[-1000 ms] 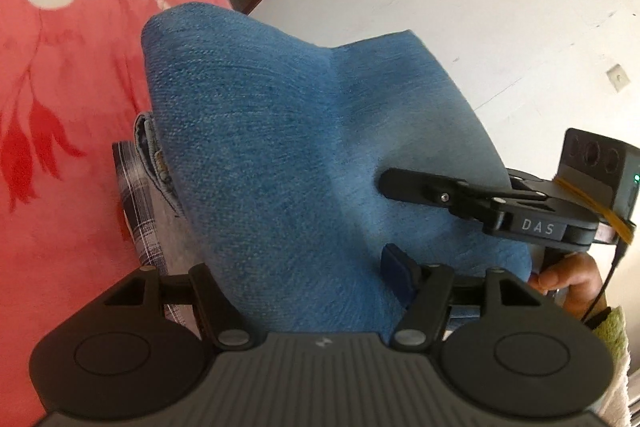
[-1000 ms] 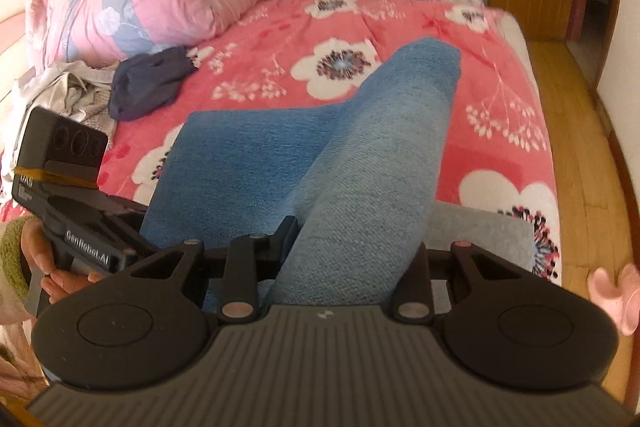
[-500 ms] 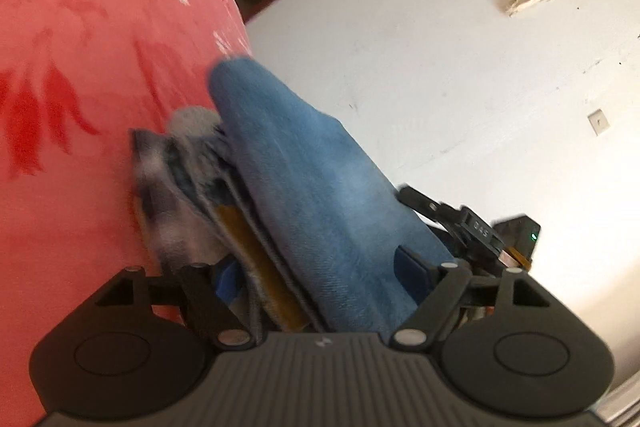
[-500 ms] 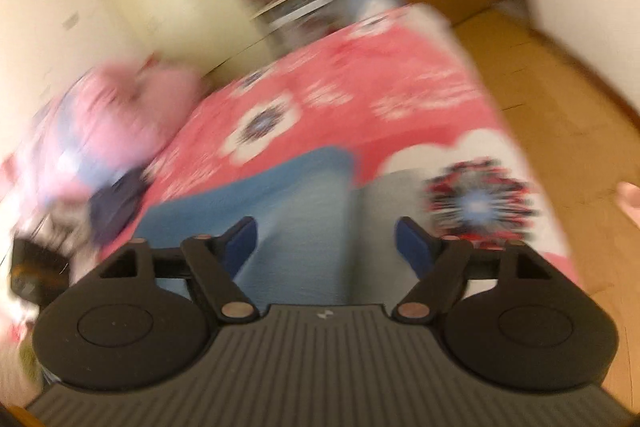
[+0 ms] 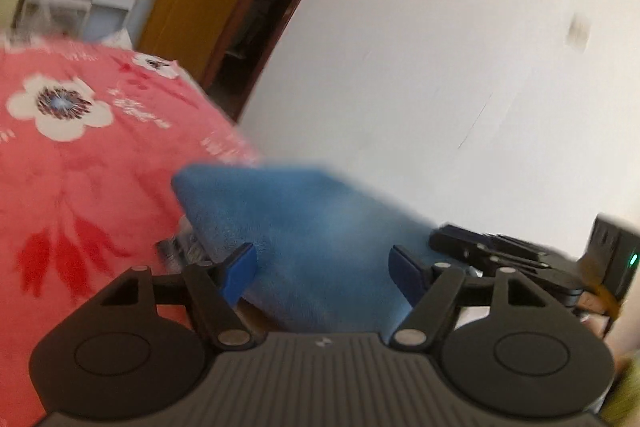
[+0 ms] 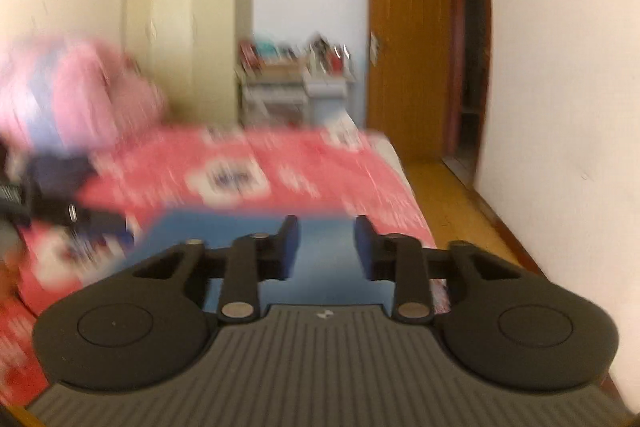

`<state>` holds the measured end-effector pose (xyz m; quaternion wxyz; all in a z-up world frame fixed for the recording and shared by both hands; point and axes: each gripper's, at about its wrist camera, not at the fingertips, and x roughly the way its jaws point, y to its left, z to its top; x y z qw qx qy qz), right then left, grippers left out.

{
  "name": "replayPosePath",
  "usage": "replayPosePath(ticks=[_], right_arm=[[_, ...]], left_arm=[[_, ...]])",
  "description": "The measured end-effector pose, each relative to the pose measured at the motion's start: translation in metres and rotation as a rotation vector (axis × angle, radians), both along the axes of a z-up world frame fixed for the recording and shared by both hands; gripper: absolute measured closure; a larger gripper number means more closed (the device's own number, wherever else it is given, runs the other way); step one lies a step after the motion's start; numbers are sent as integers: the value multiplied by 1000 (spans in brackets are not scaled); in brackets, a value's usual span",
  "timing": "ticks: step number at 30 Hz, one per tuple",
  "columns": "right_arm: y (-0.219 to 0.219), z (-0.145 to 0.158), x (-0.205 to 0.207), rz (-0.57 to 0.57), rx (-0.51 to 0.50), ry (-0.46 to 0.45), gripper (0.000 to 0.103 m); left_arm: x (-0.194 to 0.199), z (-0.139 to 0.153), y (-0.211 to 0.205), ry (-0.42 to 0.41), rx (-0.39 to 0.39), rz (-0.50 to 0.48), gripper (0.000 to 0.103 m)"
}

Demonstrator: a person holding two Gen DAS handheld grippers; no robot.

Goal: Fold clothes
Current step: 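Lower the jeans onto the folded clothes stack and open both grippers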

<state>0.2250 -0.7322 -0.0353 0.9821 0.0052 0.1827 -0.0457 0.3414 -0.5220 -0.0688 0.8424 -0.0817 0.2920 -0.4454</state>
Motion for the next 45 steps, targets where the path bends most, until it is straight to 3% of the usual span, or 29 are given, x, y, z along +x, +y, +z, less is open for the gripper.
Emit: replayPosePath(ticks=[2,3,6,9,13,15,18,20,23,29,32,34,35,37,40,41,44,45], right_arm=[[-4,-40,2,-46,-8,83,81],[-6,-51,-3,-60,-7,66,81],[-6,-38,-7,-70,17,59,82],[-1,-1,7,-77,26,34,82],[12,33,63,-25,-7,20,82],[14,26,106,-18,-49,86,82],[11,-16,166,-89,-65,294,82],[5,-35,176,-117,-48,334,82],[1,-25,173,-151,-21,314,82],[-2,23,75,-212,47,98,82],[-3,26,31,-226,81,70,81],[-5,2,29,-248,76,175,81],[-6,-10,31,-257,68,212,81],[-3,-14,22,-274,72,180,81],[15,9,-20,-277,159,55,78],[23,12,-40,-266,187,23,74],[55,11,-104,-256,277,-27,48],[67,7,-125,-252,307,-25,46]], left_arm=[[-19,-16,-7,-54,32,-28,33],[-25,-16,-9,-81,33,-20,32],[-27,-14,-10,-100,33,-13,32],[-21,-12,-7,-91,19,-20,31],[-27,-14,-4,-110,-1,-13,31],[-33,-12,0,-102,-7,-14,31],[-36,-9,2,-99,-5,-28,31],[-34,-6,5,-107,-10,-37,30],[-32,1,13,-126,-31,-50,30],[-19,20,28,-145,-106,-44,25],[17,20,6,19,-77,-35,25],[37,7,-13,120,-21,-27,26],[36,7,-16,108,-3,-10,27],[24,20,-12,66,23,-12,27],[-4,44,16,-13,22,-40,25],[-18,52,32,-44,29,-38,22],[-62,74,79,-109,48,-41,19],[-78,79,96,-111,62,-45,17]])
